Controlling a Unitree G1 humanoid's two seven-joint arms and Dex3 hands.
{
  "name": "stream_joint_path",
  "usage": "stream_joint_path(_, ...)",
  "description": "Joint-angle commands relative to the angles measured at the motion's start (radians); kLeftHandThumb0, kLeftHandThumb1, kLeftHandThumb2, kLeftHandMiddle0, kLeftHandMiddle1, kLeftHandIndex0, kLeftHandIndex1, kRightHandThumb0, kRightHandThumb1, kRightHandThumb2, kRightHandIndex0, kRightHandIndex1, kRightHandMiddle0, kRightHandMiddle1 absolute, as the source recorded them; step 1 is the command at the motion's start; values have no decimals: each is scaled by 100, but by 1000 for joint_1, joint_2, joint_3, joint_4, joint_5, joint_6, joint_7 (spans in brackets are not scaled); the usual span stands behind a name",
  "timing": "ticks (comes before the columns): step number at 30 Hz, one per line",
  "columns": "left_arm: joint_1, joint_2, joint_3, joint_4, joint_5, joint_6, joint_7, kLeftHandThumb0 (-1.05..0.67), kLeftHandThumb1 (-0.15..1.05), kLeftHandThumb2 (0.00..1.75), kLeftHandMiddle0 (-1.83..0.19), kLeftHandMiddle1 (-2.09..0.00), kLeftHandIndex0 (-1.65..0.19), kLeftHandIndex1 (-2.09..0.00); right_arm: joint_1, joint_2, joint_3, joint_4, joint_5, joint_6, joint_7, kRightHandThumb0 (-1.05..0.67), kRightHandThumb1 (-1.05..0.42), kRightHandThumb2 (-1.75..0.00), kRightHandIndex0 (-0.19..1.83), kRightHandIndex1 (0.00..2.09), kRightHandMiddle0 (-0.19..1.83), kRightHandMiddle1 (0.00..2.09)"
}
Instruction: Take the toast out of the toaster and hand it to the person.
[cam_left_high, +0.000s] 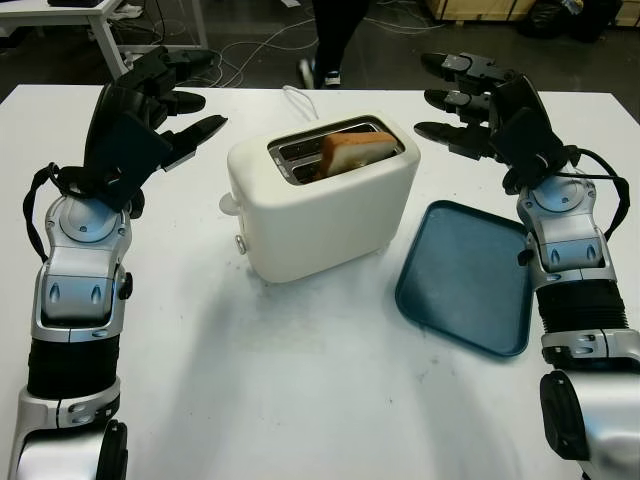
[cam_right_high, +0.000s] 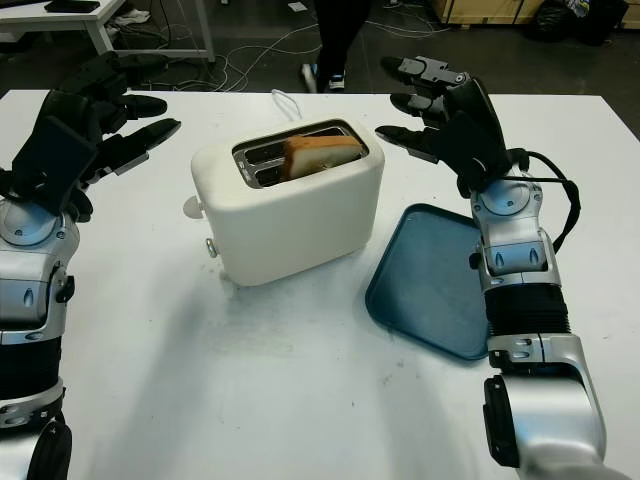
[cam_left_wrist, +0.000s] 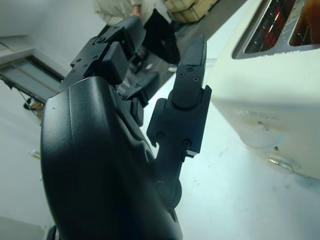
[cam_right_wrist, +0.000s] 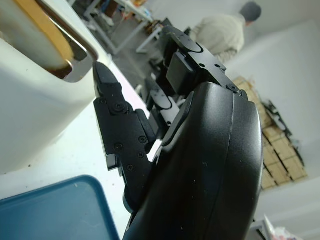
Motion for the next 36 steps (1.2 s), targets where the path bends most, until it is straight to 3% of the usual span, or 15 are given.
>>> stream_joint_path(1, -8, -4, -5, -11, 1, 10, 2, -33, 92, 2, -23, -90, -36, -45, -44, -28, -1, 15, 0, -39, 9, -9, -78, 0, 67, 1, 63, 1)
stream_joint_path(7, -5, -5, -5, -23, 4, 26, 7, -32, 92, 3, -23, -89, -36, -45, -197, -76, 33, 113, 2, -120, 125, -28, -70, 0, 86, 11, 79, 9)
stream_joint_path(15, -2, -7, 0, -20, 2, 16, 9, -31, 91, 2, -25, -89, -38, -46, -385, -87, 163, 53, -94, -99, 240, -48, -62, 0, 101, 24, 92, 14)
stream_joint_path(19, 2, -3, 2, -22, 6, 18, 9, -33, 92, 2, -25, -89, -38, -46, -429, -98, 249, 32, -170, -138, 300, -45, -60, 0, 92, 50, 97, 17)
stream_joint_path(23, 6, -3, 6, -24, 4, 15, 9, -35, 92, 2, -24, -89, -37, -46, -450, -103, 331, 52, -252, -227, 334, -40, -56, 0, 93, 55, 98, 16)
stream_joint_path(27, 6, -5, 6, -26, 6, 22, 13, -36, 91, 1, -25, -89, -37, -46, -465, -88, 396, 72, -352, -233, 327, -42, -54, 0, 88, 85, 101, 12)
stream_joint_path(31, 8, -9, 8, -29, 2, 28, 15, -37, 92, 1, -24, -88, -36, -45, -479, -78, 451, 96, -427, -243, 332, -42, -57, -1, 77, 89, 101, 8)
stream_joint_path(32, 9, -10, 8, -28, 3, 25, 16, -37, 91, 1, -24, -88, -36, -45, -482, -80, 470, 105, -455, -260, 326, -41, -58, -1, 83, 120, 100, 7)
stream_joint_path(33, 10, -11, 8, -27, 4, 23, 17, -38, 91, 1, -24, -88, -36, -45, -483, -82, 486, 113, -478, -275, 320, -40, -59, -1, 85, 132, 99, 6)
stream_joint_path(34, 12, -11, 8, -29, 4, 22, 18, -38, 91, 1, -24, -87, -37, -45, -482, -83, 501, 120, -502, -287, 312, -39, -60, -1, 84, 140, 99, 5)
stream_joint_path(36, 13, -11, 10, -31, 2, 25, 18, -38, 92, 1, -25, -87, -37, -45, -474, -88, 519, 132, -537, -325, 281, -39, -59, 0, 74, 135, 101, 5)
